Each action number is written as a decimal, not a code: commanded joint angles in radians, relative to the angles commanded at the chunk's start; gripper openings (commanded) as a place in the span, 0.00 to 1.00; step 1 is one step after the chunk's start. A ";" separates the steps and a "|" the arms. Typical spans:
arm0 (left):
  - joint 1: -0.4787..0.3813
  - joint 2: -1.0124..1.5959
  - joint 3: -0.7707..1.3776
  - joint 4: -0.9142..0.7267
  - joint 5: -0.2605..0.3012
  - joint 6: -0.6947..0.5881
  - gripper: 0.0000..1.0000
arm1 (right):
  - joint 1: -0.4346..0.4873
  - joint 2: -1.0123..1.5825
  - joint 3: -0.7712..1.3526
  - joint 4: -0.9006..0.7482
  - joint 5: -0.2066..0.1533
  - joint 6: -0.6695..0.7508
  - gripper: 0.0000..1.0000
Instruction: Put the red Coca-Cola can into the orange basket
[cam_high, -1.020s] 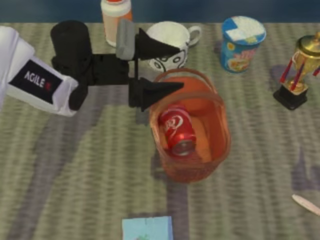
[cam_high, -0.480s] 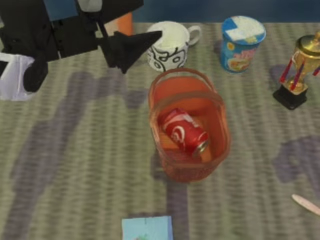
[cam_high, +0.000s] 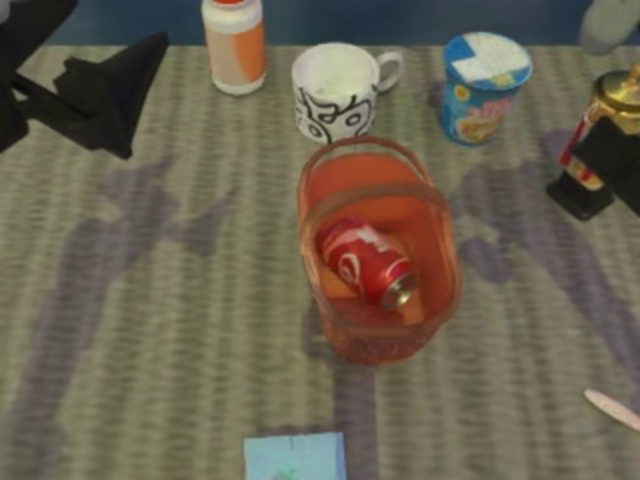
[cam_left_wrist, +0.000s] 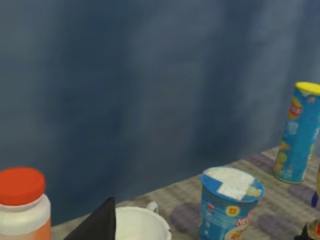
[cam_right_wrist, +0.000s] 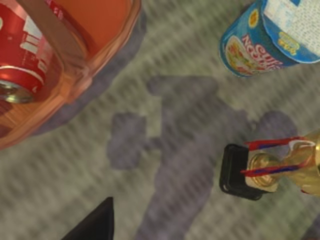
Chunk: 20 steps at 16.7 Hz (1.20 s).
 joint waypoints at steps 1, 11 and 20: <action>0.015 -0.113 -0.065 -0.053 -0.059 -0.001 1.00 | 0.029 0.110 0.117 -0.072 0.000 -0.046 1.00; 0.110 -1.015 -0.588 -0.430 -0.528 0.068 1.00 | 0.254 0.963 1.005 -0.641 0.005 -0.404 1.00; 0.119 -1.133 -0.654 -0.466 -0.598 0.091 1.00 | 0.281 1.082 1.114 -0.727 0.005 -0.454 1.00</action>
